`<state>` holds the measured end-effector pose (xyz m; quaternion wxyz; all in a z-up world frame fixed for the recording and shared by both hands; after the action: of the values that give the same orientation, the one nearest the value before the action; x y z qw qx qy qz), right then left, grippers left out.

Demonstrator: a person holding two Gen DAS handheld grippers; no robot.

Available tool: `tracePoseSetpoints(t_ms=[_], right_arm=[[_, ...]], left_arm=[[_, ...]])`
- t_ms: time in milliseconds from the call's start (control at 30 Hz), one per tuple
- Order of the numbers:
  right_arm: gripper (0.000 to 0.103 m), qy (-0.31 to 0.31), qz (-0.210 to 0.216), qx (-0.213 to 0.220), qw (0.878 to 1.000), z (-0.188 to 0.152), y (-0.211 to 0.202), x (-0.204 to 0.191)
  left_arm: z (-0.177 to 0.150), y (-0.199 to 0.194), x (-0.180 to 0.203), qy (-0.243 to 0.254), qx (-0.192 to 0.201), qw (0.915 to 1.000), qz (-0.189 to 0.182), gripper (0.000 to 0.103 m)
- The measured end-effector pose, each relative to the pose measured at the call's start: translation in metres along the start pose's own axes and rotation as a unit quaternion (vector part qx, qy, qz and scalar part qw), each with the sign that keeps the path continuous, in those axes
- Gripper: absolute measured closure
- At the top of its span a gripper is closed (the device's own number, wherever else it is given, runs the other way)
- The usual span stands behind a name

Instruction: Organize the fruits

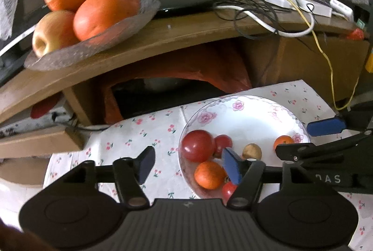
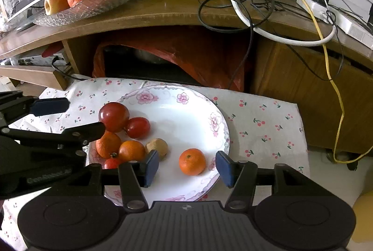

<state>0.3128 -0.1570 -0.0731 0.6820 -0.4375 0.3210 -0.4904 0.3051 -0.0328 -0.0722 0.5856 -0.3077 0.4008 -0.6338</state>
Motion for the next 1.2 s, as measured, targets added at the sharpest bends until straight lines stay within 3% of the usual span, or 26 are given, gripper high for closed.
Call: tracePoseSetpoints(t_ms=[100,233,433,767,933,1200], right_arm=[[0.048,-0.003,0.0,0.002,1.0,-0.003,-0.004,-0.004],[0.048,-0.003,-0.006,0.002,1.0,-0.01,-0.009,-0.005],[0.047,0.007,-0.016,-0.001,1.0,-0.027,-0.019,0.001],[0.042,0.022,-0.015,0.017,0.999,-0.061,-0.055,-0.004],[0.042,0.019,-0.021,0.027,0.999,-0.08,-0.073,-0.013],[0.042,0.015,-0.024,0.031,0.999,-0.111,-0.09,-0.026]], left_arm=[[-0.007,-0.002,-0.004,-0.016,-0.004,0.9999,-0.001,0.028],[-0.014,-0.007,-0.006,-0.025,-0.004,0.9997,0.007,0.014],[-0.024,-0.023,-0.003,-0.027,0.006,0.999,0.036,0.0],[-0.051,-0.056,0.004,-0.045,0.026,0.9979,0.038,0.0],[-0.07,-0.066,0.007,-0.048,0.02,0.9984,0.021,0.0],[-0.106,-0.083,0.009,-0.039,0.021,0.9984,0.034,0.0]])
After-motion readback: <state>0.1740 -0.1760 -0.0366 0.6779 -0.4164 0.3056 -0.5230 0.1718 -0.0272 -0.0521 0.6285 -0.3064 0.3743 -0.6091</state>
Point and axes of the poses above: each gripper's, at about its wrist camera, not at the fingertips, and y roughly the way its jaws point, x to its right, z to its top, the point moved 10 cm from there along y, roughly the way its jaws point, and after that the axes turned 14 degrees about -x, right-handed, at the moved point
